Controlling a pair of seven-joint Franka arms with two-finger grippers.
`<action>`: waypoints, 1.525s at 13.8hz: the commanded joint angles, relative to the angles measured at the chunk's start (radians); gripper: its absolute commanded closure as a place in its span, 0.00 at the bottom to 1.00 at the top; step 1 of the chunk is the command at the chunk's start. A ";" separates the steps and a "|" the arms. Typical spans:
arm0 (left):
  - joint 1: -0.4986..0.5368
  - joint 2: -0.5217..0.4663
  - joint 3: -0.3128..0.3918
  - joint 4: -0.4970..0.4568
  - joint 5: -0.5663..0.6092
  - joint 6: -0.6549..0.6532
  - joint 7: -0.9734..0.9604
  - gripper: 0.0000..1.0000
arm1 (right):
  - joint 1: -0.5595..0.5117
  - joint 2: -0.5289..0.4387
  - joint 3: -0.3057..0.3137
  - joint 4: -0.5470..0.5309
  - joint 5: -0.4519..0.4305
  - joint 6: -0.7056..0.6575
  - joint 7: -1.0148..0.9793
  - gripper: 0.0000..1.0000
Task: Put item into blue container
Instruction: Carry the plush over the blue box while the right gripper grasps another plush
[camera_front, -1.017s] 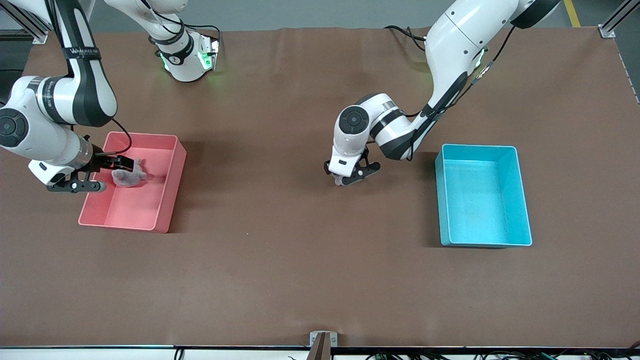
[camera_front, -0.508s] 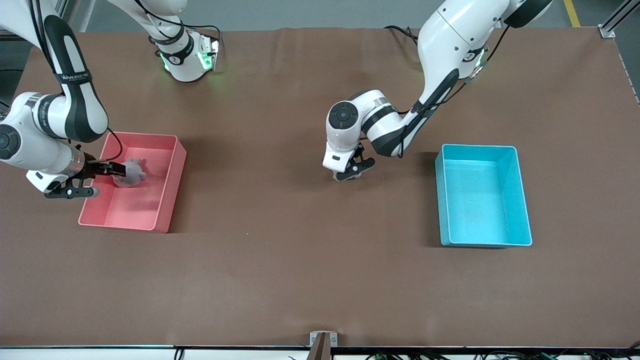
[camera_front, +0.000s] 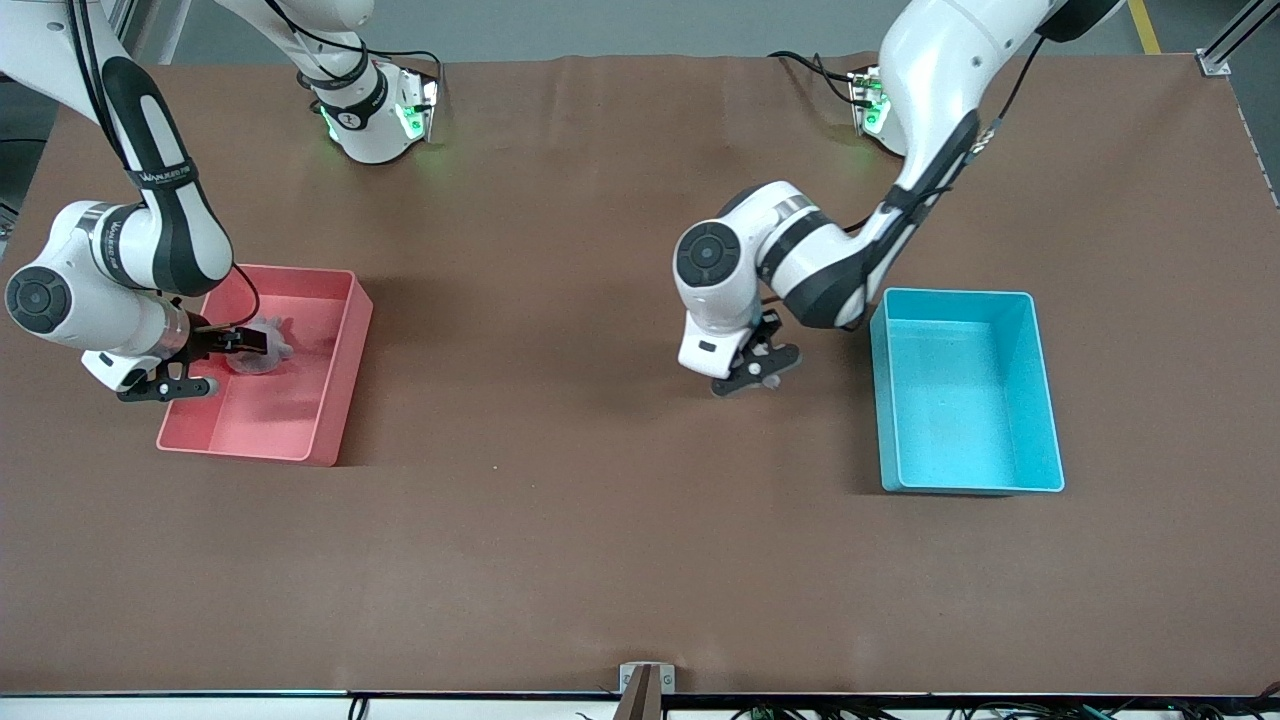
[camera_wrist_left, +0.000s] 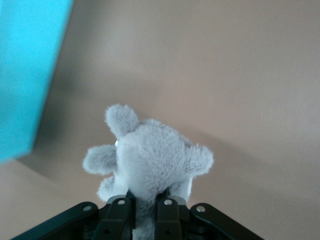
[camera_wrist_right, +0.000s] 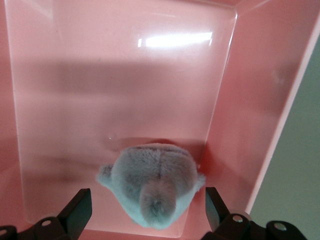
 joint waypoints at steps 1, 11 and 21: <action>0.091 -0.075 -0.003 0.008 0.009 -0.063 0.191 1.00 | -0.039 0.014 0.022 -0.021 -0.016 0.014 -0.015 0.00; 0.541 -0.094 -0.023 -0.021 -0.128 -0.104 0.764 0.99 | -0.024 0.039 0.024 -0.027 -0.016 0.013 -0.024 0.65; 0.596 -0.058 -0.023 0.029 -0.179 -0.109 0.767 0.00 | 0.030 -0.100 0.039 0.038 -0.015 -0.149 -0.012 0.99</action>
